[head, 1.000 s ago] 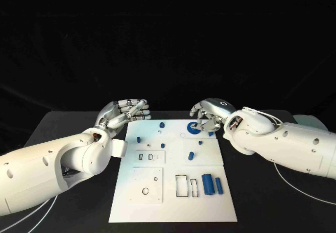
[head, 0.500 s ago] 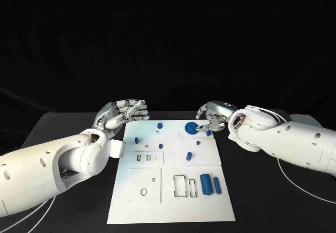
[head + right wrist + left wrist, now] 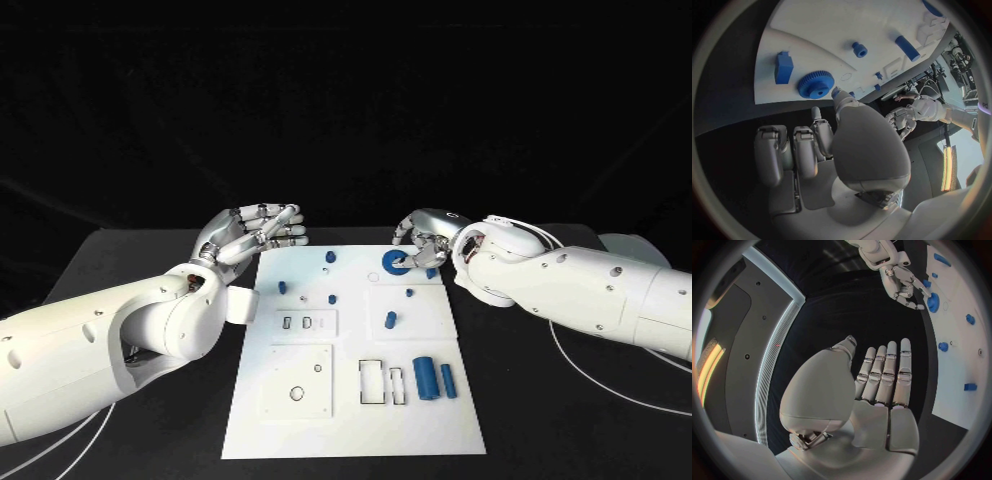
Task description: Assemble the parts on the task board
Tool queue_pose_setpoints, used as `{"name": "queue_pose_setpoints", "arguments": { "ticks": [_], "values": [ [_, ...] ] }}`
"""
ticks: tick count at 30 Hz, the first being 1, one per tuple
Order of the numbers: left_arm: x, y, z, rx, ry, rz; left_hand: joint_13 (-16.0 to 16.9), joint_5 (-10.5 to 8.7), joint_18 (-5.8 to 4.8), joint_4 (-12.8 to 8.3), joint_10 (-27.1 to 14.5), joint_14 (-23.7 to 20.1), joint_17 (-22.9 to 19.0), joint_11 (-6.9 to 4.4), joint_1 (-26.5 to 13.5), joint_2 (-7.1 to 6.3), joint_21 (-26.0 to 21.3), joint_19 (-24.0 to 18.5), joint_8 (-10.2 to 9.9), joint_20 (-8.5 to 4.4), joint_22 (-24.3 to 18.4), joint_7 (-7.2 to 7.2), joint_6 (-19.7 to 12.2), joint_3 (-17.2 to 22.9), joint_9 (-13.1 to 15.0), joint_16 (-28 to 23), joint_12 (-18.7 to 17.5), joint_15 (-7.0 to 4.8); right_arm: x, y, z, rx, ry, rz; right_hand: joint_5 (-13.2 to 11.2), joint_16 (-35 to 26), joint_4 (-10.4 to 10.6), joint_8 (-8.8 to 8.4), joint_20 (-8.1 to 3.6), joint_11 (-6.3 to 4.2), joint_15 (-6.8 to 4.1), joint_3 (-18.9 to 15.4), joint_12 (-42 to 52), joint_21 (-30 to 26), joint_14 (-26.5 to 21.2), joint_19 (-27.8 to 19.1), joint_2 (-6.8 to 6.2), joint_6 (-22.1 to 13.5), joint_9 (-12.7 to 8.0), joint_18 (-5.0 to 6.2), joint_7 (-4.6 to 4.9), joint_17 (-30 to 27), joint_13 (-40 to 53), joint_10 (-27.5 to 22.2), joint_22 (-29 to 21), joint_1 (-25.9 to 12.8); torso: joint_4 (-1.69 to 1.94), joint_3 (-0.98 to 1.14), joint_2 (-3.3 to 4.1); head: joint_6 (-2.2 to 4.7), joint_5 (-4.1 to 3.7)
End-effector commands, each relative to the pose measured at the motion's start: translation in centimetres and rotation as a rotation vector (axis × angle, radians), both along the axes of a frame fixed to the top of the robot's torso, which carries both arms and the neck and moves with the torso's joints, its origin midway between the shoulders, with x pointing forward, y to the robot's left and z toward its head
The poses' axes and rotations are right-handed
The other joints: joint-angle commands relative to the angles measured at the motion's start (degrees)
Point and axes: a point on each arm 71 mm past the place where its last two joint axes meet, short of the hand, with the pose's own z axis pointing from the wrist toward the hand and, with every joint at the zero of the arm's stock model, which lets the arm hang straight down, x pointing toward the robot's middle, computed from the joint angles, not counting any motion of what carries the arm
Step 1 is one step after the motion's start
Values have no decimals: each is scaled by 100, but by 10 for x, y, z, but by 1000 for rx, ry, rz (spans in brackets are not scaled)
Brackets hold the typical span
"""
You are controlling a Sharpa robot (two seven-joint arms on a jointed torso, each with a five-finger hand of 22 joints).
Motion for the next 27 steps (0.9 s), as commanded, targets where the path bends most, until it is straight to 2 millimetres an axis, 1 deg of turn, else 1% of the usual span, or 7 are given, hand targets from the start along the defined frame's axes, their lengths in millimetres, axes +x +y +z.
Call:
{"name": "queue_pose_setpoints", "arguments": {
  "ticks": [1,3,6,12,18,23,27],
  "values": [
    [0,-2,1,-13,-7,-18,1,14,85,7,13,16,9,15,-1,-28,-24,29,-37,1,-8,162,18,-5,-10,-33,-25,25,1,0,-5,-22,49,-14,36,32,-6,28,54,12,36,-24,98,41,558,365,52,-29,7,-106,-1,1317,447,97,1101,27,-2,4,4,-3,-9],
    [0,-2,1,-11,-3,-16,1,14,85,1,17,19,12,13,6,-19,-28,32,-39,1,-11,160,22,4,-10,-37,-31,23,1,1,-6,-26,56,-14,37,33,-7,32,56,13,38,-24,122,45,559,367,57,-24,9,-107,0,1321,468,111,1105,27,-9,7,4,2,-6],
    [0,-2,1,-8,1,-14,0,13,85,-2,11,19,13,17,9,-19,-30,34,-44,1,-13,166,16,6,-12,-40,-38,24,2,2,-8,-35,58,-16,38,35,-6,36,57,14,39,-22,118,43,560,365,64,-21,10,-106,0,1326,465,105,1103,27,-15,7,5,16,2],
    [0,-3,1,-7,1,-12,-2,14,85,-8,6,19,14,20,16,-15,-33,35,-50,1,-15,171,11,12,-14,-45,-46,25,5,2,-10,-53,63,-25,54,41,-15,45,63,17,43,-2,160,57,563,375,100,-16,12,-111,3,1342,504,123,1122,46,3,7,9,20,-16],
    [0,-2,1,-6,-2,-7,-2,14,85,-8,6,19,14,20,16,-15,-33,35,-50,1,-15,171,11,12,-14,-45,-46,25,5,1,-12,-63,71,-23,67,46,-22,50,65,18,45,7,193,73,566,387,107,-13,13,-116,4,1354,534,141,1144,60,-12,7,7,8,-14],
    [0,-2,1,-6,-4,-4,-1,14,86,-16,7,21,16,20,28,-6,-36,38,-53,1,-17,171,13,22,-15,-48,-50,26,5,1,-13,-68,74,-22,90,51,-30,62,69,21,48,26,305,87,568,396,122,2,16,-121,5,1367,634,215,1163,82,-5,10,10,1,-18],
    [0,-2,1,-5,-4,-3,-1,14,86,-16,7,21,16,20,28,-6,-36,38,-53,1,-17,171,13,22,-15,-48,-50,26,5,1,-13,-69,75,-22,219,54,-35,87,74,20,51,72,370,99,569,403,145,42,19,-124,4,1374,693,243,1180,111,-4,7,9,1,-19]
  ]
}}
